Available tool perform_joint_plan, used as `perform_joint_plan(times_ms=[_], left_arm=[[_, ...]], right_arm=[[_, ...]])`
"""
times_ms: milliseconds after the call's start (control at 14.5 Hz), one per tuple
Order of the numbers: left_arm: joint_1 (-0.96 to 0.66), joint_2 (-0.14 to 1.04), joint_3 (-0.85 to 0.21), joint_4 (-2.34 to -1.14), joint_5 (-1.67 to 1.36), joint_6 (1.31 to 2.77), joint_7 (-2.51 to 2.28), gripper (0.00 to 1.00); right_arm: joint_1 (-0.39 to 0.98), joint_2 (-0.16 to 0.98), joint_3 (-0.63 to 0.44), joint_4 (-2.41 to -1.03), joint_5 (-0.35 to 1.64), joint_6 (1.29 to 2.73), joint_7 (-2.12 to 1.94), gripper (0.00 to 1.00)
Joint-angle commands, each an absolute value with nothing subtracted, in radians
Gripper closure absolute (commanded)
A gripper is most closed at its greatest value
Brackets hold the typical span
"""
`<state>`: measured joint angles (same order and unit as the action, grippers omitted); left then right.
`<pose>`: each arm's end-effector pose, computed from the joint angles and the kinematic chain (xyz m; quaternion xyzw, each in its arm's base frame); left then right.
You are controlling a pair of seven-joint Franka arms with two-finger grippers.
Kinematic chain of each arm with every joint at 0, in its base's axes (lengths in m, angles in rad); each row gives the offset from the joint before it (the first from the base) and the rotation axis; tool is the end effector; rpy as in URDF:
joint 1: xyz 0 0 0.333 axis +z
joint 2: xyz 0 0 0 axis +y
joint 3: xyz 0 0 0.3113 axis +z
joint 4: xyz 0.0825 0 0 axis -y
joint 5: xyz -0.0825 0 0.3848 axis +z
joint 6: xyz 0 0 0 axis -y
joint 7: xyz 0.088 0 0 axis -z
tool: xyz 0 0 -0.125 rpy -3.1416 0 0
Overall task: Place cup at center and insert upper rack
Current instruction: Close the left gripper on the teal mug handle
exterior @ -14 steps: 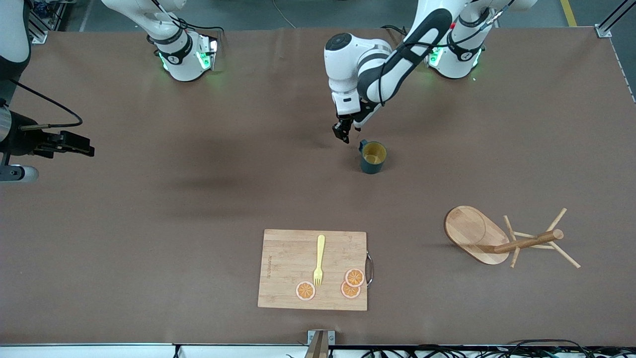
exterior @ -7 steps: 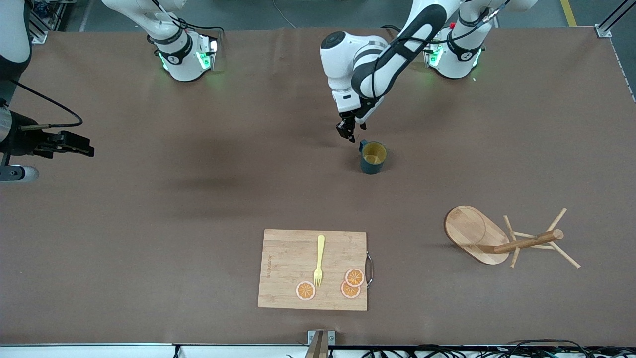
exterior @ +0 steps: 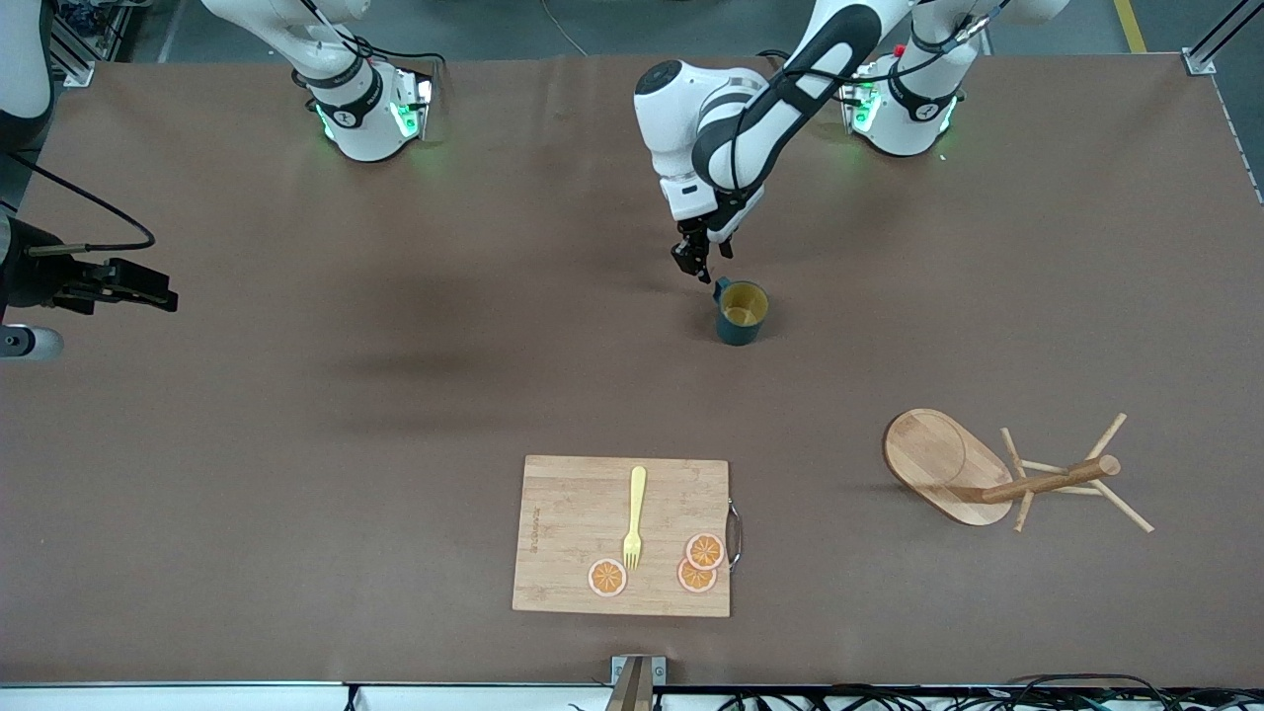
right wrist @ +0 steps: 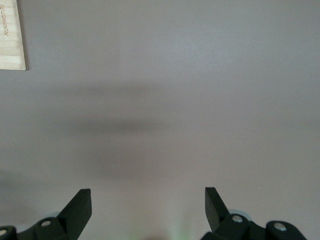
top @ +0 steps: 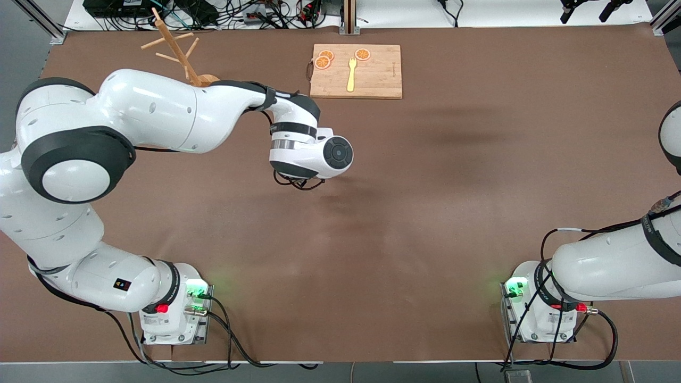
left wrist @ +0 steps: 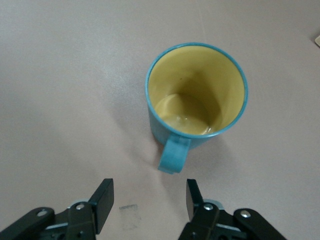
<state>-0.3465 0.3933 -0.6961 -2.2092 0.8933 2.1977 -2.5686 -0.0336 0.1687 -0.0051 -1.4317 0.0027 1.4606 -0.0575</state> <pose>0.2866 -0.4389 0.1995 -0.8799 -0.4216 -0.2103 0.0610 0.5900 -0.0222 0.5611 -0.9975 -0.0094 0.0697 0.0043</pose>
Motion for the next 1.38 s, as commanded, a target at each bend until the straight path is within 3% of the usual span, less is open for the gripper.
perform_joint_plan(times_ms=[0, 277, 691, 899, 1314], left_arm=[[-0.362, 0.399, -0.686, -2.212, 0.920, 2.187, -2.603, 0.33], [-0.386, 0.419, -0.655, -2.210, 0.966, 2.184, -2.626, 0.34], [-0.576, 0.465, -0.461, -2.155, 0.965, 2.184, -2.649, 0.37], [-0.591, 0.469, -0.439, -2.141, 0.963, 2.184, -2.651, 0.41], [-0.594, 0.492, -0.437, -2.106, 0.959, 2.184, -2.649, 0.63]], right_arm=[[-0.044, 0.156, 0.002, -1.434, -0.009, 1.454, -0.057, 0.00], [-0.052, 0.163, 0.000, -1.413, -0.009, 1.460, -0.054, 0.00], [-0.052, 0.178, -0.002, -1.371, -0.011, 1.453, -0.054, 0.00], [-0.045, 0.173, -0.002, -1.370, -0.011, 1.453, -0.045, 0.00], [-0.044, 0.163, -0.002, -1.371, -0.006, 1.371, -0.044, 0.00]])
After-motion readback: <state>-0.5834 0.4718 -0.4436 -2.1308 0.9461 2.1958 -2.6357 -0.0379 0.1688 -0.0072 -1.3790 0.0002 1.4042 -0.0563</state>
